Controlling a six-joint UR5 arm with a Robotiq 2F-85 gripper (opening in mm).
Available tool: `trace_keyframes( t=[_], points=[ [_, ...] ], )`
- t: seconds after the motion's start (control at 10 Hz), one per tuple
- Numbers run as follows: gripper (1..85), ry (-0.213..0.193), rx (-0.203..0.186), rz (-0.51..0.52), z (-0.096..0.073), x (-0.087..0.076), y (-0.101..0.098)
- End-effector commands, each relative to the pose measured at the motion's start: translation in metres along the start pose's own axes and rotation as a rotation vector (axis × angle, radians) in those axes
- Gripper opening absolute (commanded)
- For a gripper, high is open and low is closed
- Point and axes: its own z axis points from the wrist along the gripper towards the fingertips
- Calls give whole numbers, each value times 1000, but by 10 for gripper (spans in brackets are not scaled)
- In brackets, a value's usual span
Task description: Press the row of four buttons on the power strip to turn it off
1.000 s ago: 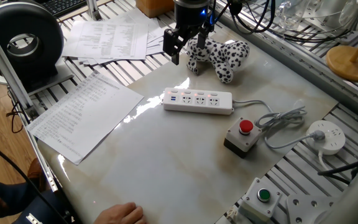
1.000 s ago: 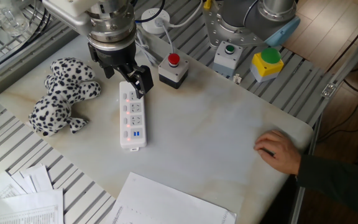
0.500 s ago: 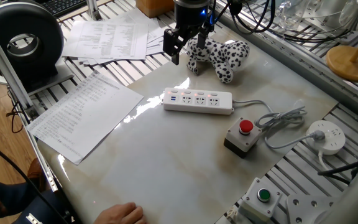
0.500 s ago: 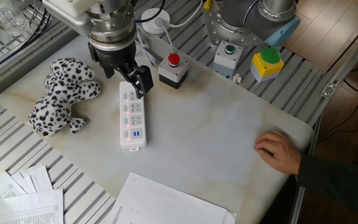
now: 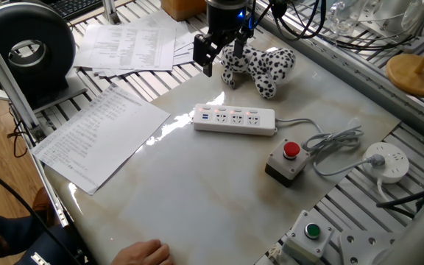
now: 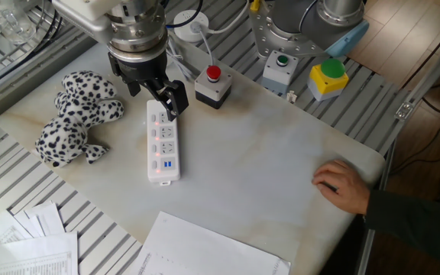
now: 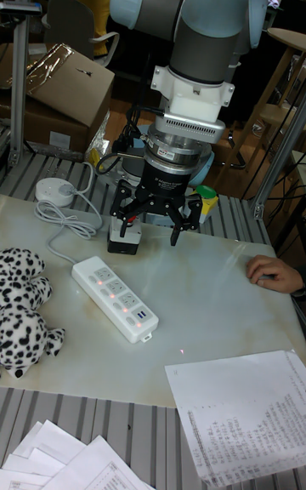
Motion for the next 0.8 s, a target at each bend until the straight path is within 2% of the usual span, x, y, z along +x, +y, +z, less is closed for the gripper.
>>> trace_keyframes(
  t=[0.0, 0.1, 0.4, 0.6, 0.7],
  points=[
    [10, -72, 82, -91, -1, -20, -17],
    [10, -72, 99, -91, -1, -19, -18],
    [10, -70, 110, -97, -1, -19, -20],
    [10, -47, 134, -126, -2, -13, -27],
    [10, -17, 142, -139, 0, -4, -32]
  ],
)
